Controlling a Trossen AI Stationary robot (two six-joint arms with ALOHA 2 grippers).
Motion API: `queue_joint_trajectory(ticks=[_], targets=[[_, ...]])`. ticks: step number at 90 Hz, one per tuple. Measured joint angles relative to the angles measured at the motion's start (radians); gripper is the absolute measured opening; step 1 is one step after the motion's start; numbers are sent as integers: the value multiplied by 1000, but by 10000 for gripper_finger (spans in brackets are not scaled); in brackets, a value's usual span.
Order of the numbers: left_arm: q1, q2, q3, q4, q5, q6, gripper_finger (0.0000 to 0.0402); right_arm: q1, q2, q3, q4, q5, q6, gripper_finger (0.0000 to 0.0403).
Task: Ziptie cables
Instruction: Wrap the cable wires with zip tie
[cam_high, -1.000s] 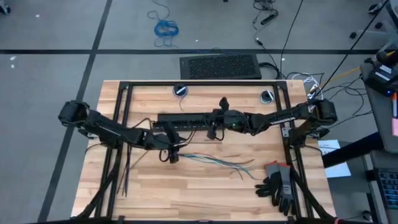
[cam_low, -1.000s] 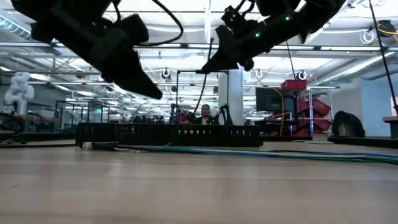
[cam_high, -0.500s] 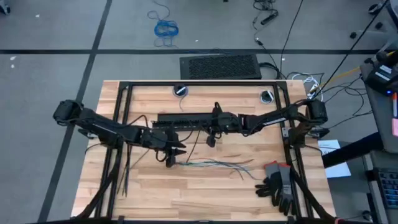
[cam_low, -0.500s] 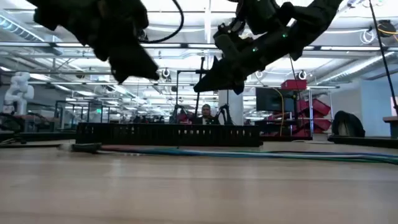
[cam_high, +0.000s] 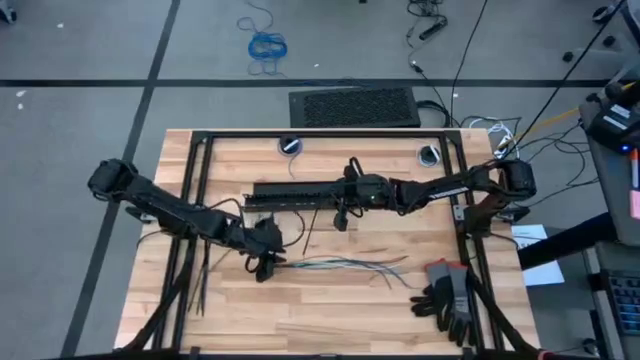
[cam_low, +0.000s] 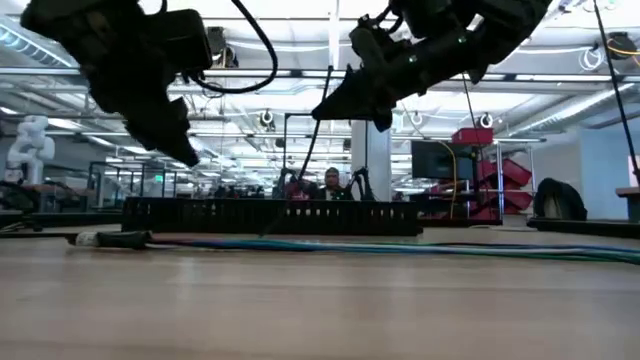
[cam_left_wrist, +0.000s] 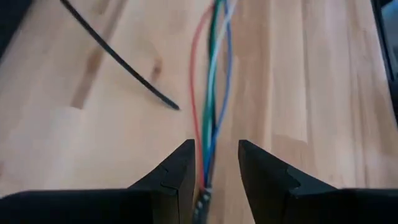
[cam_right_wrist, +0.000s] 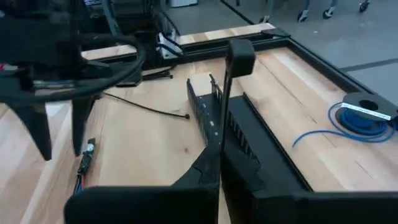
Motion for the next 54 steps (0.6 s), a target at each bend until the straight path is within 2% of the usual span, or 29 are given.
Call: queue_joint_trajectory(ticks=[12, 38, 54], targets=[[-4, 58, 0, -9, 9, 0, 130, -16, 0, 0, 0, 0, 0, 0], [19, 190, 1, -10, 140, -25, 180, -21, 0, 0, -14, -5, 4, 0], [27, 243, 4, 8, 132, -25, 176, -19, 0, 0, -23, -14, 8, 0]])
